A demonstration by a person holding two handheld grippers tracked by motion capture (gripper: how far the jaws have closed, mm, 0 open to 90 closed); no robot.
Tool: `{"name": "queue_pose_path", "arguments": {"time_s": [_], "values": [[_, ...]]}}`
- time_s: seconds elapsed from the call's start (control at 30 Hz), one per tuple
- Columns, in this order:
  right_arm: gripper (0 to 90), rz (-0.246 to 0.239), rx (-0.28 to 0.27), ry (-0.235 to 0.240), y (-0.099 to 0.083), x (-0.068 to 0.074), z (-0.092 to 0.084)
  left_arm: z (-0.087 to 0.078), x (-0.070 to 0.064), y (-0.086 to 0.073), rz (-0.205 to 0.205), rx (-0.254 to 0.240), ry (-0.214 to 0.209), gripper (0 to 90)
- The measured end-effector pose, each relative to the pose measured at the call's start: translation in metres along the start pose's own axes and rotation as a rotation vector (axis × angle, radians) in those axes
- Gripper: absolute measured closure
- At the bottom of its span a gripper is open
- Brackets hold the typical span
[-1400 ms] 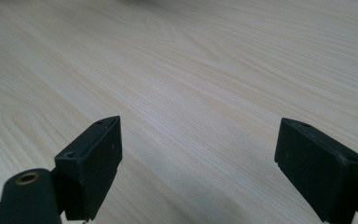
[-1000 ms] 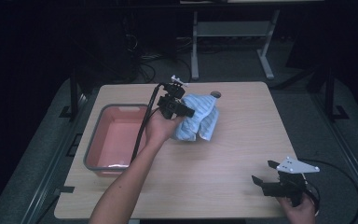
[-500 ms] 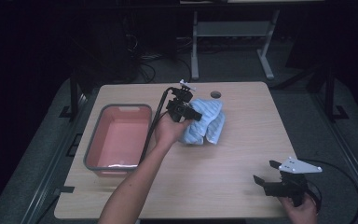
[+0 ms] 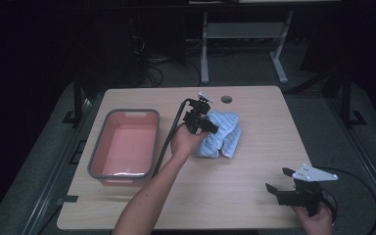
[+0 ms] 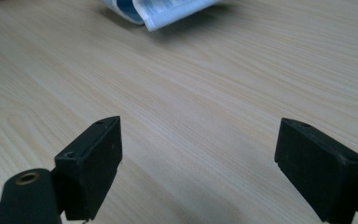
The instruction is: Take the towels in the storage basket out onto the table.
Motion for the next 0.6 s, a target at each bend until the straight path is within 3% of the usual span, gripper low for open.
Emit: {"name": "queue_pose_path", "arguments": {"time_s": [0.6], "values": [[14.5,0.0,0.004,0.001,0.0,0.002,0.0,0.028,-0.003,-0.009,-0.021,0.012,-0.006,75.7]]}}
Point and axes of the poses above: each handheld gripper's, and its own axes: z roughly forward along the jaws, y roughly out of its top, x roughly to its left, the point moved 10 cm from there along z, roughly forward along the jaws, and after that the axes turned 11 degrees about -y, right-handed, at the moved point
